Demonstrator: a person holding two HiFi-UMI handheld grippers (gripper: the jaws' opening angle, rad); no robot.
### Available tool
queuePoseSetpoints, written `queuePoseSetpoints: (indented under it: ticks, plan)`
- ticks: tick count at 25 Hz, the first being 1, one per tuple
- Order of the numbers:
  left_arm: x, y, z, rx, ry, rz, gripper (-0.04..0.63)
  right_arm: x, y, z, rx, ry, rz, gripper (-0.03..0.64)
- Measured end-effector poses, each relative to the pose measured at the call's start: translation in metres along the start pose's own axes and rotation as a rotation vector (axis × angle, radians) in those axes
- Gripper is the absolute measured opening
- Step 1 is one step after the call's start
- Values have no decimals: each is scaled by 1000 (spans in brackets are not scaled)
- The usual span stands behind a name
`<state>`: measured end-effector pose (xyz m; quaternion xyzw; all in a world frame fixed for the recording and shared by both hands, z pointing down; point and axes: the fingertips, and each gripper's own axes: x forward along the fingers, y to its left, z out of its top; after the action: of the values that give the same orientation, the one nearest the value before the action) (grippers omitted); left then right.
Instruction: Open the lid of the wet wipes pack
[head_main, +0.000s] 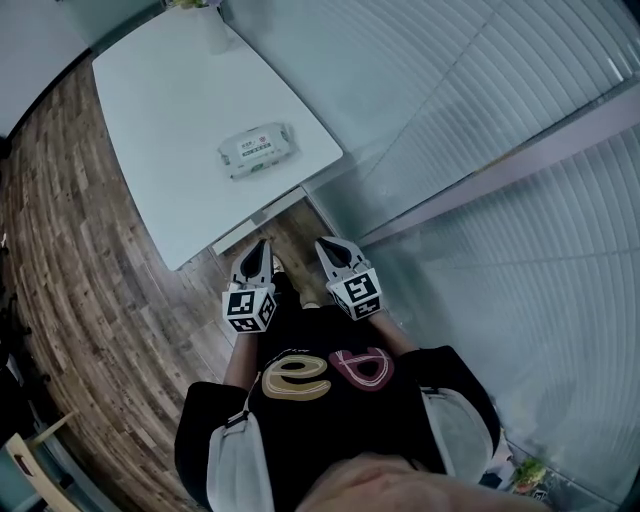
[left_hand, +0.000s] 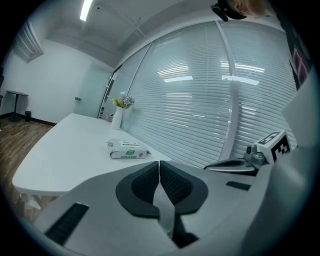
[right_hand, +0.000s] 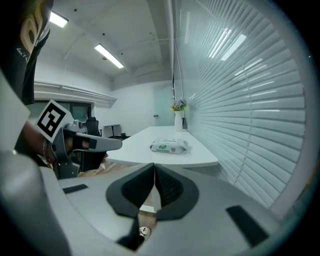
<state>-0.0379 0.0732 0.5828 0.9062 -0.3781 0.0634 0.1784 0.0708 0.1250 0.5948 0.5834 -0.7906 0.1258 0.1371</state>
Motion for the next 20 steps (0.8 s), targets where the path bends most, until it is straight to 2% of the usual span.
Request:
queuePoseSetpoints:
  ticks: [5, 9, 16, 20]
  plan:
    - [22, 19, 17, -34, 3, -18, 20, 32, 1, 9, -65, 30, 28, 14]
    - [41, 39, 27, -23, 6, -22, 19, 60, -6, 19, -36, 20, 28, 14]
    - [72, 72, 41, 21, 33, -56, 20, 99, -19, 37, -4, 16, -21, 14]
    - [87, 91, 49, 16, 42, -73, 19, 120, -21, 43, 0, 20, -40, 14]
